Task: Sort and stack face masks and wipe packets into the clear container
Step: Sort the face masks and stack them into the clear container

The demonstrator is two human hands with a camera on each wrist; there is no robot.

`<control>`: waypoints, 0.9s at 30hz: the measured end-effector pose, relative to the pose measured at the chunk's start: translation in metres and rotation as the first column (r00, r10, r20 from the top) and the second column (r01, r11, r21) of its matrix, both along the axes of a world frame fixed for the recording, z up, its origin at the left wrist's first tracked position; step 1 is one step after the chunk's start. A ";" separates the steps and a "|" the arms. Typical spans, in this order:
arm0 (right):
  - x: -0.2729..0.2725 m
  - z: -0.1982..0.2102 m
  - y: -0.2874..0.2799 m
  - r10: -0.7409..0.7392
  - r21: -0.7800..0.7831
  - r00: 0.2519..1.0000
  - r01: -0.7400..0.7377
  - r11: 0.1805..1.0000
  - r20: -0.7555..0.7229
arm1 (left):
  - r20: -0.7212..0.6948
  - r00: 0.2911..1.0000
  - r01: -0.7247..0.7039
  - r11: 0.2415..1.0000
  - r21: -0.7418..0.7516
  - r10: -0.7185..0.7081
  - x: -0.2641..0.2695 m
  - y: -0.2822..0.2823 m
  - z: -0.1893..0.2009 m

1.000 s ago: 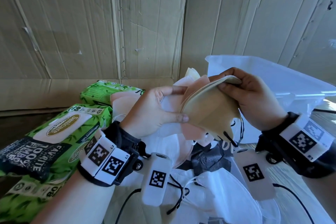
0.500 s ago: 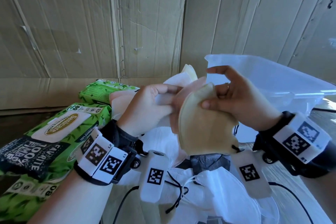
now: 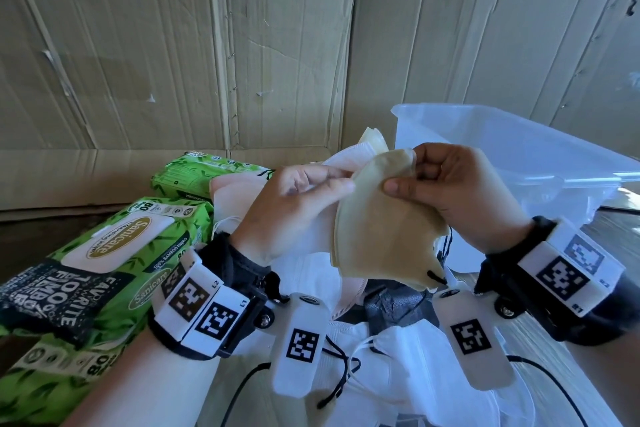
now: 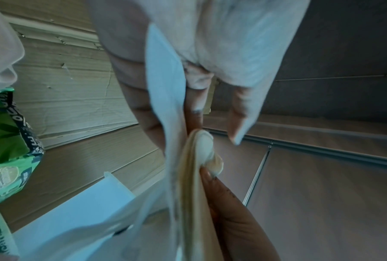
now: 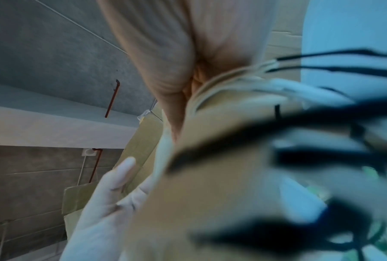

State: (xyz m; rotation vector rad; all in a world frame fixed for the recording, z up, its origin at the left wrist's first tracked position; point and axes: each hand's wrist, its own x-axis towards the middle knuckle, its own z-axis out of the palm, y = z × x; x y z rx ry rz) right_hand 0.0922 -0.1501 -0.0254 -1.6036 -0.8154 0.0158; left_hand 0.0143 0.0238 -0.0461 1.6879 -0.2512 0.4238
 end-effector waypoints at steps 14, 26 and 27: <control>0.010 0.004 -0.017 -0.104 0.075 0.974 0.090 0.993 0.202 | 0.039 0.951 -0.308 0.951 0.024 0.307 0.005 0.007 -0.001; -0.014 -0.018 0.018 -0.011 -0.137 0.787 0.121 0.983 0.617 | -0.073 0.990 -0.133 0.954 -0.268 0.117 0.002 -0.002 -0.001; -0.015 -0.019 0.018 0.066 -0.212 0.780 0.087 0.973 0.622 | -0.062 0.989 -0.144 0.962 -0.231 0.134 0.002 -0.002 -0.001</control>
